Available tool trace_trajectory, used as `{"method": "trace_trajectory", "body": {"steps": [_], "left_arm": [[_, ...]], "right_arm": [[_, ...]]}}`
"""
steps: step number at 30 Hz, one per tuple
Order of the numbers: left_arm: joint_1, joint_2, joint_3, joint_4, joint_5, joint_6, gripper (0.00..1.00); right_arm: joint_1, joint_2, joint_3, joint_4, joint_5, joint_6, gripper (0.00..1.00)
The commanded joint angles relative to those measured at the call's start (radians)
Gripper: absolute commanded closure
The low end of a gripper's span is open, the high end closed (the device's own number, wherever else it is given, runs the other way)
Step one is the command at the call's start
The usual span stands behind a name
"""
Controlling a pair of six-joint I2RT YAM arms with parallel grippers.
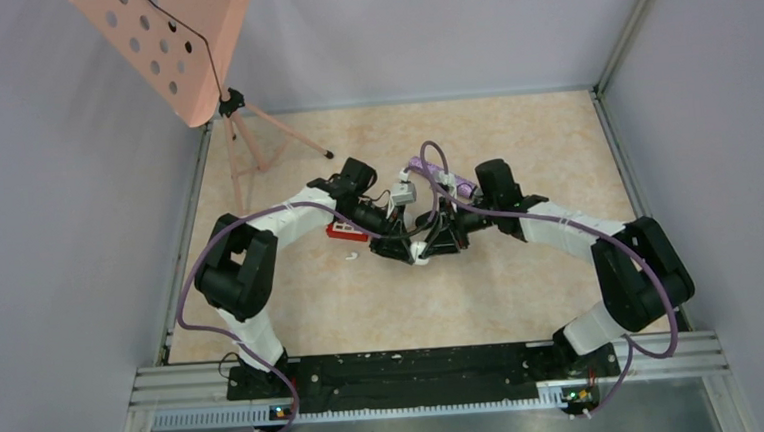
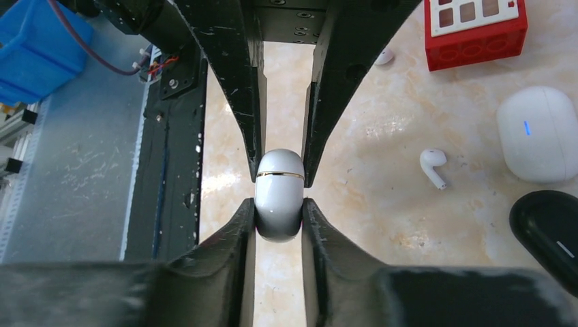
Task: Insert the wireless bluetooth earbuds into the charging case
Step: Adjust the charging case.
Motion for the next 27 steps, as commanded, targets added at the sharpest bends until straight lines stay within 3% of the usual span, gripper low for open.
{"method": "trace_trajectory", "body": {"steps": [1, 5, 9, 11, 13, 17, 18, 19, 20, 21, 27], "left_arm": [[-0.004, -0.019, 0.019, 0.092, -0.009, -0.112, 0.99], [0.005, -0.066, -0.030, 0.249, -0.086, -0.282, 0.83], [0.042, -0.182, -0.158, 0.625, -0.157, -0.553, 0.66], [0.078, -0.185, -0.168, 0.763, -0.147, -0.724, 0.59], [0.095, -0.182, -0.216, 1.001, -0.141, -0.894, 0.57], [0.104, -0.133, -0.296, 1.497, -0.172, -1.250, 0.45], [0.103, -0.119, -0.310, 1.607, -0.184, -1.323, 0.37], [0.103, -0.105, -0.312, 1.670, -0.189, -1.371, 0.28], [0.099, -0.096, -0.298, 1.681, -0.190, -1.392, 0.10], [0.095, -0.089, -0.286, 1.690, -0.191, -1.402, 0.03], [0.082, -0.072, -0.264, 1.738, -0.207, -1.456, 0.01]], "right_arm": [[0.020, 0.024, 0.054, 0.043, -0.063, 0.011, 0.86], [0.017, 0.002, 0.060, 0.036, -0.062, 0.015, 0.98], [-0.026, -0.079, 0.039, 0.108, -0.043, 0.076, 1.00], [-0.066, -0.109, 0.020, 0.242, -0.046, 0.209, 1.00], [-0.107, -0.104, 0.009, 0.418, -0.049, 0.387, 1.00], [-0.163, -0.078, -0.050, 0.922, -0.015, 0.791, 1.00], [-0.169, -0.070, -0.058, 1.007, 0.000, 0.873, 1.00], [-0.172, -0.062, -0.067, 1.083, 0.007, 0.944, 1.00], [-0.174, -0.054, -0.072, 1.150, 0.010, 0.999, 1.00], [-0.175, -0.047, -0.075, 1.191, 0.015, 1.045, 1.00], [-0.175, -0.023, -0.082, 1.282, 0.042, 1.126, 1.00]]}}
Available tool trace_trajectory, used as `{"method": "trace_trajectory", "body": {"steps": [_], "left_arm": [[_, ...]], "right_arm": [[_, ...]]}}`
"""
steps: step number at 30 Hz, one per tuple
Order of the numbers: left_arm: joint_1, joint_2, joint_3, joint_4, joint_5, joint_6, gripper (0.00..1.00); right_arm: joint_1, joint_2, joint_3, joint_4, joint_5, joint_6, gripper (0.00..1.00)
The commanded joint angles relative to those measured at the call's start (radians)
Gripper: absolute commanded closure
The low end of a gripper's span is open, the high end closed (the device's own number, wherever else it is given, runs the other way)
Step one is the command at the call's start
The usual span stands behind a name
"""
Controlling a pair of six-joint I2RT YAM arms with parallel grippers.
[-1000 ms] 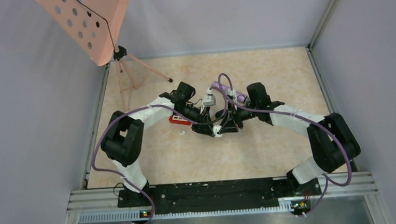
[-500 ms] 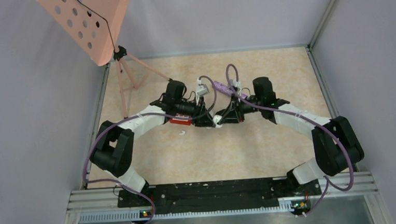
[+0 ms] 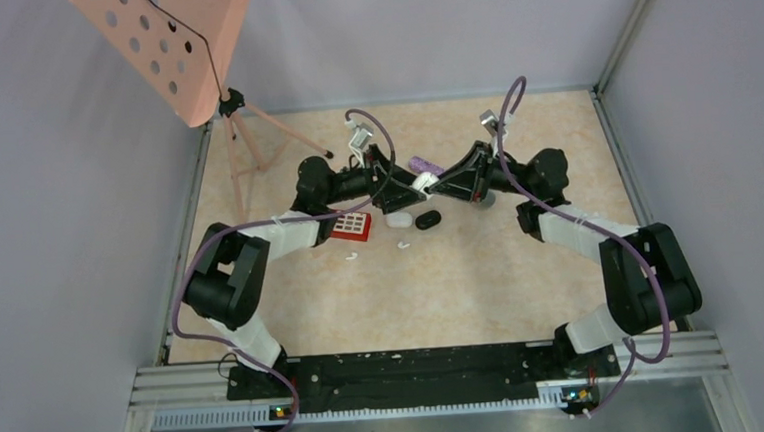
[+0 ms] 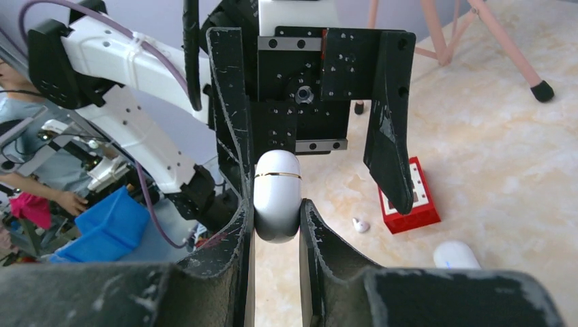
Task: Insert the wireless bluetooth earbuds into the charging case
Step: Adjust the charging case.
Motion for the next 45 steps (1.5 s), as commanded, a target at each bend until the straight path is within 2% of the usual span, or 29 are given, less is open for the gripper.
{"method": "trace_trajectory", "body": {"steps": [1, 5, 13, 16, 19, 21, 23, 25, 27, 29, 31, 33, 35, 37, 39, 45], "left_arm": [[-0.009, 0.008, 0.026, 0.177, -0.035, -0.110, 0.01], [-0.009, 0.021, 0.042, 0.202, -0.021, -0.139, 0.10], [-0.016, 0.071, 0.087, 0.236, 0.020, -0.188, 0.41], [-0.021, 0.084, 0.090, 0.238, 0.040, -0.186, 0.57], [-0.027, 0.088, 0.092, 0.247, 0.062, -0.177, 0.84], [-0.030, 0.089, 0.093, 0.247, 0.080, -0.170, 0.95], [-0.031, 0.089, 0.092, 0.247, 0.103, -0.151, 1.00], [-0.030, 0.085, 0.081, 0.227, 0.133, -0.111, 1.00], [-0.032, 0.068, 0.062, 0.161, 0.172, -0.026, 1.00], [-0.036, 0.037, 0.036, 0.044, 0.197, 0.134, 1.00], [-0.042, -0.006, 0.021, -0.156, 0.195, 0.323, 1.00], [-0.053, -0.043, 0.043, -0.426, 0.179, 0.554, 1.00], [-0.062, -0.052, 0.106, -0.728, 0.157, 0.757, 1.00], [-0.072, -0.058, 0.157, -0.908, 0.138, 0.905, 1.00], [-0.074, -0.062, 0.168, -0.951, 0.135, 0.934, 1.00], [-0.076, -0.062, 0.174, -0.940, 0.149, 0.916, 1.00]], "right_arm": [[-0.004, 0.016, -0.002, 0.211, 0.014, 0.146, 1.00], [-0.003, 0.026, -0.011, 0.204, 0.027, 0.138, 1.00], [-0.004, 0.025, -0.040, 0.134, 0.065, 0.061, 0.98], [-0.005, 0.029, -0.044, 0.132, 0.068, 0.053, 0.98], [-0.004, 0.029, -0.046, 0.087, 0.068, 0.008, 0.96], [-0.003, 0.025, -0.046, 0.030, 0.062, -0.037, 0.85], [-0.004, 0.024, -0.038, -0.045, 0.020, -0.107, 0.67], [-0.006, 0.013, -0.011, -0.174, -0.047, -0.221, 0.58], [-0.007, -0.012, 0.029, -0.390, -0.083, -0.387, 0.53], [-0.008, -0.039, 0.079, -0.624, -0.096, -0.583, 0.47], [-0.008, -0.051, 0.147, -0.867, -0.086, -0.801, 0.45], [-0.007, -0.045, 0.209, -1.060, -0.082, -0.981, 0.45], [-0.006, -0.033, 0.256, -1.192, -0.084, -1.084, 0.46], [-0.006, -0.014, 0.294, -1.265, -0.082, -1.130, 0.47], [-0.006, 0.007, 0.322, -1.303, -0.082, -1.151, 0.48], [0.014, 0.036, 0.334, -1.373, -0.116, -1.230, 0.49]]}}
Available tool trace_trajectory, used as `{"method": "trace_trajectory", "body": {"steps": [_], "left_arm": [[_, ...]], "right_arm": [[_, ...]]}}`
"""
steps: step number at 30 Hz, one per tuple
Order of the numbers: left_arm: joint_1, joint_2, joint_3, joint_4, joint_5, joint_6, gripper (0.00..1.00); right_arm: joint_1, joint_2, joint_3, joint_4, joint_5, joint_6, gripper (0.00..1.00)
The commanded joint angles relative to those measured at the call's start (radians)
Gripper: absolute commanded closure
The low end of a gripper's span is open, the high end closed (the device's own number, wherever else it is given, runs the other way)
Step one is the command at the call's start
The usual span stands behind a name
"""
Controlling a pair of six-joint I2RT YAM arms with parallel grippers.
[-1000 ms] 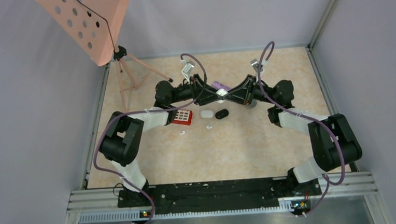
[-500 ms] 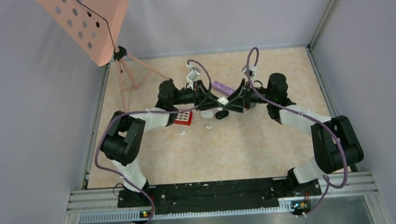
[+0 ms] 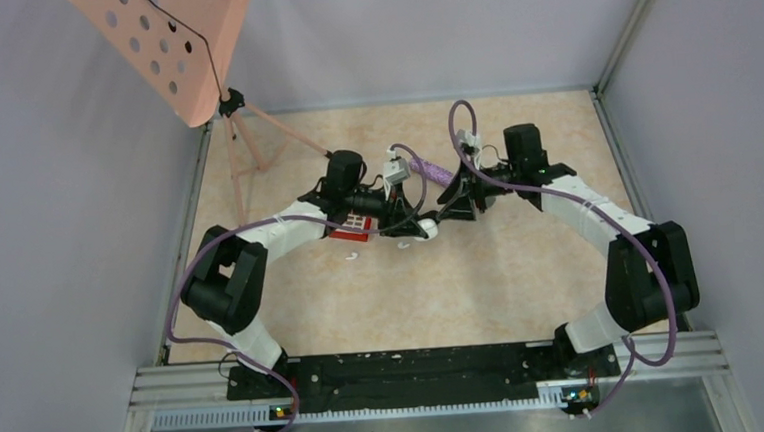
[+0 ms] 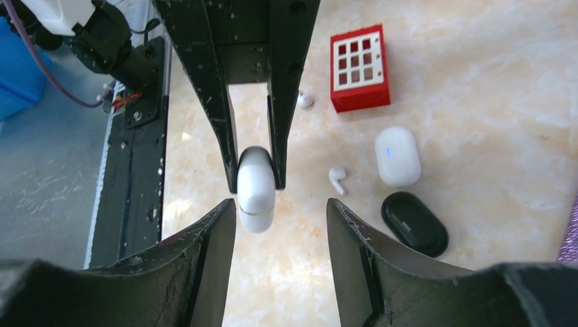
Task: Insert the wireless bluetooth earbuds into the charging case
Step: Adjust the charging case.
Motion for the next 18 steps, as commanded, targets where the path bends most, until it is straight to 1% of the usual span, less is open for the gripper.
{"method": "trace_trajectory", "body": {"steps": [1, 9, 15, 18], "left_arm": [[-0.003, -0.045, 0.038, -0.076, 0.018, 0.081, 1.00], [-0.006, -0.043, 0.041, -0.036, 0.052, 0.035, 0.99], [-0.008, -0.043, 0.040, -0.016, 0.094, 0.012, 0.98], [-0.008, -0.045, 0.035, 0.008, 0.092, -0.013, 0.98]], "right_arm": [[0.026, 0.022, 0.036, -0.131, -0.040, -0.146, 0.49], [0.065, 0.031, 0.023, -0.125, 0.005, -0.153, 0.47], [0.074, 0.045, 0.020, -0.058, 0.016, -0.105, 0.47], [0.083, 0.056, 0.019, -0.031, 0.005, -0.082, 0.47]]}}
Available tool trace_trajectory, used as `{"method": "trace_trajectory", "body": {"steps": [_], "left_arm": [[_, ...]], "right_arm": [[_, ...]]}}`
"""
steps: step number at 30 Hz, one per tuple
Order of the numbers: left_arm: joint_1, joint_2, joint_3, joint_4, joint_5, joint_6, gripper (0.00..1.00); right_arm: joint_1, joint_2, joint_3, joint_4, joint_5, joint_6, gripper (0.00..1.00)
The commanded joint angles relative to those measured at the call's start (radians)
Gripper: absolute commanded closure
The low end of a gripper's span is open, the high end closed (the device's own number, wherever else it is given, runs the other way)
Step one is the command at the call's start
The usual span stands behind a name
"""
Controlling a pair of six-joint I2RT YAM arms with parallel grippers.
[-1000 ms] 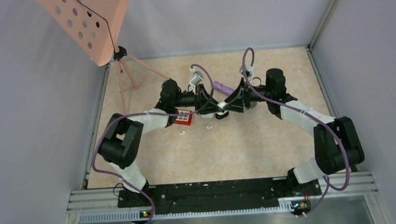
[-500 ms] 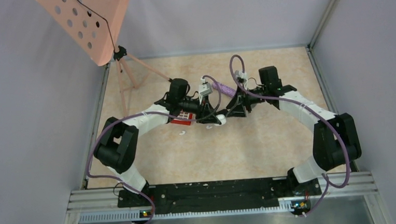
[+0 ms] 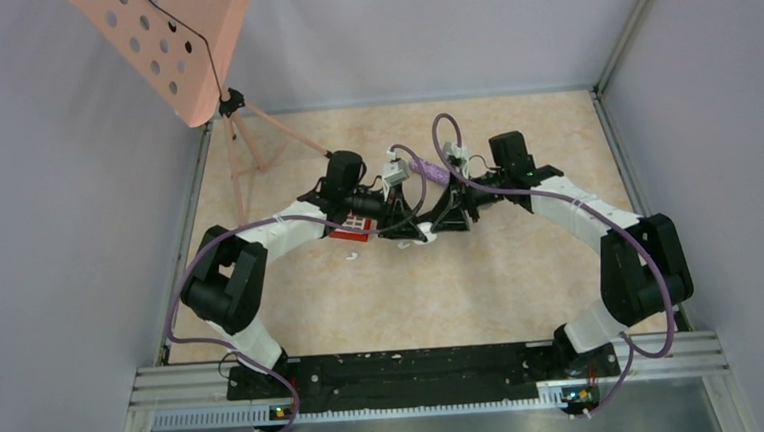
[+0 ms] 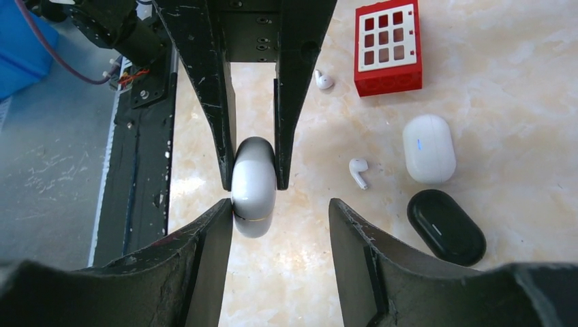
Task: Insert the wireless bluetooth earbuds into the charging case
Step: Adjust the charging case.
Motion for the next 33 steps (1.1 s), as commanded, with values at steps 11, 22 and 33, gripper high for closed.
{"method": "trace_trajectory", "body": {"steps": [11, 22, 33], "left_arm": [[-0.004, -0.038, 0.047, 0.075, 0.013, -0.053, 0.91], [0.085, -0.037, -0.129, 0.682, -0.168, -0.602, 0.01], [0.089, 0.029, -0.168, 1.208, -0.060, -0.898, 0.09]], "right_arm": [[0.050, 0.032, 0.019, 0.069, -0.099, 0.031, 0.89], [0.016, -0.060, -0.001, 0.298, -0.044, 0.212, 1.00], [-0.046, -0.113, -0.088, 0.777, -0.073, 0.679, 1.00]]}}
